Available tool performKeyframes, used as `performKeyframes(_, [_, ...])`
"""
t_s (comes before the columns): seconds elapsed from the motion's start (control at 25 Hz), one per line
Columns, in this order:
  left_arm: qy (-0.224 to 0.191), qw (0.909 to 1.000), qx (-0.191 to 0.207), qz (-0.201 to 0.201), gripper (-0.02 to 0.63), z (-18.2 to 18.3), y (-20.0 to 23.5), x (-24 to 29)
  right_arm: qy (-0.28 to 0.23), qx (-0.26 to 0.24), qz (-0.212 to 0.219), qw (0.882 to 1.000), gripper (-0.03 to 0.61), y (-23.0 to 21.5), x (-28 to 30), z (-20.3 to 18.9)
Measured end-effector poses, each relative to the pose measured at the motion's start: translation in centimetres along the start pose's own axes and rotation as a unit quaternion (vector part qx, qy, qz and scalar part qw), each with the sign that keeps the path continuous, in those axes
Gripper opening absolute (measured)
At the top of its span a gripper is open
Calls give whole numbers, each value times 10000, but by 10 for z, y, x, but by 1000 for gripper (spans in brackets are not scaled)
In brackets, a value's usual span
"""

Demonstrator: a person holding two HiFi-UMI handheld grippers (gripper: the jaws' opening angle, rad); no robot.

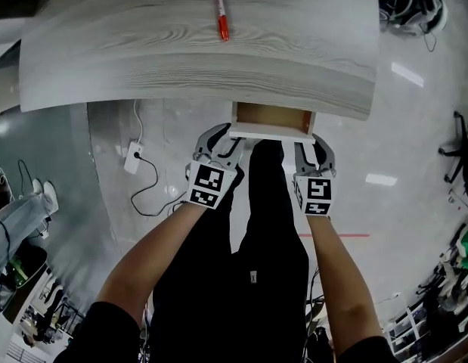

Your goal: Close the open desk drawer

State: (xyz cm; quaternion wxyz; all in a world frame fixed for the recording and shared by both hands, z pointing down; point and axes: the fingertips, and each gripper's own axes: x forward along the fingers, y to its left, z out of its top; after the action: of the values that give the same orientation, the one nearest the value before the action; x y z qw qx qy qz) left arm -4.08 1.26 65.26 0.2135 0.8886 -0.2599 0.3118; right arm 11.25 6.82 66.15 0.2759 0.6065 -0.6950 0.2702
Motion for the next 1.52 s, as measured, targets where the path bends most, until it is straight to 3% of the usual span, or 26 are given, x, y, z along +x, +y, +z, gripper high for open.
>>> performKeyframes(0.28, [-10, 9999, -108, 59, 164, 8, -1, 0, -43, -108, 59, 9999, 132, -2, -3, 7])
performKeyframes(1.24, [-189, 9991, -182, 346, 164, 34, 17, 12, -305, 262, 49, 9992, 132, -13, 13, 32])
performKeyframes(1.52, [-246, 9987, -237, 381, 164, 41, 18, 18, -380, 98, 185, 9991, 132, -23, 19, 40])
